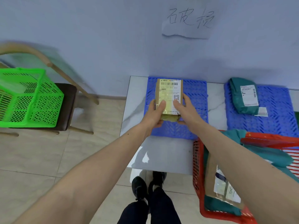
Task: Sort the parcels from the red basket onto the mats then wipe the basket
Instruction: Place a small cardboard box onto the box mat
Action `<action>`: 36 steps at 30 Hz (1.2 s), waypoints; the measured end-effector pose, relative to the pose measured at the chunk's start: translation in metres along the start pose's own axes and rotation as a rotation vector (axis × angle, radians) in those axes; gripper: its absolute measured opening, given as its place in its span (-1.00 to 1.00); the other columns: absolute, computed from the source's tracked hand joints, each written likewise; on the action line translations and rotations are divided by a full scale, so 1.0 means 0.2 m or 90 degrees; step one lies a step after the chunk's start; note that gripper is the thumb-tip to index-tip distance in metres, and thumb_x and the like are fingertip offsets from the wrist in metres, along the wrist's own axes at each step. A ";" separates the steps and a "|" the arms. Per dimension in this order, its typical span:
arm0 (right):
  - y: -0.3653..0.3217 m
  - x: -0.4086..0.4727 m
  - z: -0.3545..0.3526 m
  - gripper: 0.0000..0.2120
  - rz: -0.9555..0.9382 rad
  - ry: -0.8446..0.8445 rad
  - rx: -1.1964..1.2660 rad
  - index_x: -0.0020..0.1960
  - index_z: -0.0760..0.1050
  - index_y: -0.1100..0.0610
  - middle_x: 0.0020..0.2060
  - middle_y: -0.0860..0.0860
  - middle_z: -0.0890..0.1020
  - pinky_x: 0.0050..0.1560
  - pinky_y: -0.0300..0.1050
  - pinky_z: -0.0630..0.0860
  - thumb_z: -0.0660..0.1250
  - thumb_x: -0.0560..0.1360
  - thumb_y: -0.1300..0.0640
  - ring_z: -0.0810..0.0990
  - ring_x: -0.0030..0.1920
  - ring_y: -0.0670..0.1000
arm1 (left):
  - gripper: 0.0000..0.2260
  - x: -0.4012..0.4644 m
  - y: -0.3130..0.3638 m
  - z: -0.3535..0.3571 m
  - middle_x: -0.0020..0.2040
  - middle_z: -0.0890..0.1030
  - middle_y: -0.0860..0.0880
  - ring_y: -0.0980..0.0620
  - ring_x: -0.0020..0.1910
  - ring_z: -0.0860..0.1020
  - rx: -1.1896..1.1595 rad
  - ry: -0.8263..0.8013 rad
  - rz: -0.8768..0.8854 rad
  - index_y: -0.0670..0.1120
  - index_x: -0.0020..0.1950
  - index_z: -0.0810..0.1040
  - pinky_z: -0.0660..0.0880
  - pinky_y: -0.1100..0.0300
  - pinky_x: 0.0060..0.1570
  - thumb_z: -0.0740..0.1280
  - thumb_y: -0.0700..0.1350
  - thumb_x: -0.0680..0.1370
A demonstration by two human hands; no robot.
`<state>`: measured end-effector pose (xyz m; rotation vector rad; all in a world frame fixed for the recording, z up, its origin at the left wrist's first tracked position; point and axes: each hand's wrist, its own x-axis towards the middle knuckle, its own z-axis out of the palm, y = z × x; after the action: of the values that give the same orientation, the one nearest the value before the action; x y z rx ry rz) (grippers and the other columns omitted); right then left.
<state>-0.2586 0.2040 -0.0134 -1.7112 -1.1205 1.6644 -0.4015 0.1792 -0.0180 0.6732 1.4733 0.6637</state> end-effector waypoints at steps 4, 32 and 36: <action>-0.01 0.22 0.04 -0.54 0.005 0.016 0.007 0.48 0.18 -0.09 0.01 -0.15 0.60 -0.10 -0.07 0.55 0.23 0.63 -0.04 0.61 -0.10 -0.17 | -0.66 0.21 0.03 -0.04 0.02 0.63 0.04 0.03 -0.14 0.58 -0.018 0.030 -0.019 0.20 0.31 0.20 0.57 0.13 -0.01 0.19 0.23 0.59; 0.38 1.71 0.33 -0.63 0.011 0.128 -0.024 0.33 0.38 0.07 0.04 -0.14 0.53 0.02 -0.21 0.42 0.29 0.58 -0.04 0.53 0.07 -0.09 | -0.26 1.77 -0.25 -0.29 0.32 0.48 0.00 -0.06 0.25 0.51 0.154 0.068 -0.048 0.31 0.35 0.35 0.41 0.00 0.33 0.25 0.51 0.21; 0.38 1.75 0.34 -0.59 0.008 0.132 -0.043 0.36 0.37 0.06 0.19 -0.04 0.54 0.09 -0.15 0.44 0.27 0.58 -0.09 0.53 0.16 -0.03 | -0.47 1.72 -0.20 -0.28 0.28 0.51 0.00 -0.03 0.33 0.43 0.129 0.049 -0.036 0.36 0.20 0.35 0.36 0.00 0.38 0.25 0.45 0.26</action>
<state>-0.3388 0.4393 -0.2810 -1.8875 -1.0805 1.4306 -0.4603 0.4136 -0.2736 0.7657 1.6400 0.5053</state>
